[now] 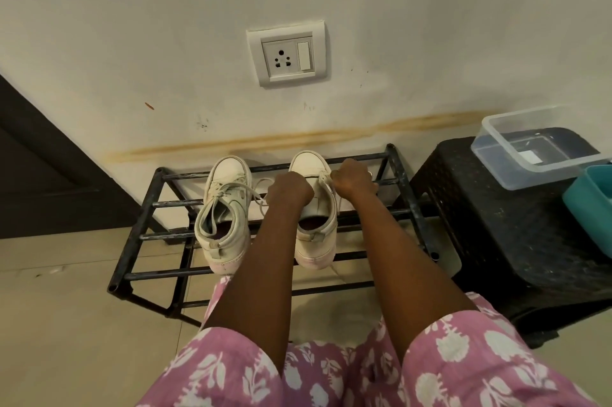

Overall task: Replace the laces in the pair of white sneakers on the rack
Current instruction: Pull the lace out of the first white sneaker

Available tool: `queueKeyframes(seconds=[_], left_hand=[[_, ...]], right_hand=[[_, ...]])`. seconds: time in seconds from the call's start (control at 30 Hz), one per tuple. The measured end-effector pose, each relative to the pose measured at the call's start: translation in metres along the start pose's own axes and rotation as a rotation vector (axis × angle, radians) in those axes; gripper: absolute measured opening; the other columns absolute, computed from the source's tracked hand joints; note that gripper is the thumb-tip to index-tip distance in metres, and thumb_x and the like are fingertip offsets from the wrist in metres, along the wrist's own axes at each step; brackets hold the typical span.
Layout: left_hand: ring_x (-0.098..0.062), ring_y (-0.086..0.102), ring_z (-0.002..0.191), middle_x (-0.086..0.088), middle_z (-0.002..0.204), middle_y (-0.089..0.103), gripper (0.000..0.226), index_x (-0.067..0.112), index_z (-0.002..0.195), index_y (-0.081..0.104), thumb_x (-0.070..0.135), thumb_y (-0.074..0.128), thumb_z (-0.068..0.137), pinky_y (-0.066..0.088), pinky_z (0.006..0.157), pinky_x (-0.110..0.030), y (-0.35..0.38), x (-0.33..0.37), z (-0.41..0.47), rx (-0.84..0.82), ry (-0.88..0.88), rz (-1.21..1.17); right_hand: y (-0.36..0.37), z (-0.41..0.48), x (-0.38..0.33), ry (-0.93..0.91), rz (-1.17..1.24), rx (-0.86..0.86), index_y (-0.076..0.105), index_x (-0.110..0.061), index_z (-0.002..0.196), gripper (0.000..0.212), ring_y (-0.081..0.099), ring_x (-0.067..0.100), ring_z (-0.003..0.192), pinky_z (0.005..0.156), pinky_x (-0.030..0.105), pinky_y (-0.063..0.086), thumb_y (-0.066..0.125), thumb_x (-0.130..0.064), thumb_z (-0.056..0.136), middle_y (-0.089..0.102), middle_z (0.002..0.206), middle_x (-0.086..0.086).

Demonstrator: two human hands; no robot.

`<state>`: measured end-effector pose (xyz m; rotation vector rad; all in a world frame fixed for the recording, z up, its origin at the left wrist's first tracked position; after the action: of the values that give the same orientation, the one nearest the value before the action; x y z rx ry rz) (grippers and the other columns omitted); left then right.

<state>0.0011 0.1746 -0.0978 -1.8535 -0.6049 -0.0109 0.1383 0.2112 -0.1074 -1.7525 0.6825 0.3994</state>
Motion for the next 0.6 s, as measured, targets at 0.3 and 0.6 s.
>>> queueKeyframes(seconds=[0.3,0.6], left_hand=[[-0.030,0.055,0.113,-0.018,0.124,0.056,0.033,-0.001,0.120,0.053,0.010,0.042,0.092,0.046,0.090,-0.034,0.002,-0.003,0.007,-0.052,-0.001,0.058],[-0.031,0.053,0.116,-0.018,0.126,0.054,0.034,-0.001,0.123,0.052,0.011,0.040,0.092,0.044,0.091,-0.034,0.003,-0.004,0.007,-0.037,0.003,0.059]], right_hand=[[-0.100,-0.003,0.051,0.219,0.160,0.436,0.058,-0.002,0.115,0.030,0.056,0.032,0.109,0.095,0.045,0.040,0.042,-0.020,0.098,0.059,0.118,0.015],[-0.138,-0.014,0.054,0.130,0.462,0.685,0.046,-0.001,0.119,0.023,0.058,0.023,0.092,0.068,0.021,0.042,0.040,-0.004,0.098,0.058,0.115,0.020]])
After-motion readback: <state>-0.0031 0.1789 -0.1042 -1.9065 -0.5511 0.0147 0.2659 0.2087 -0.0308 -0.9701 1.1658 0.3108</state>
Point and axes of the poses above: each hand's wrist, its own z-axis towards the middle knuckle, its own y-axis out of the palm, x = y × z, the point moved 8 cm from there along z, towards the middle knuckle
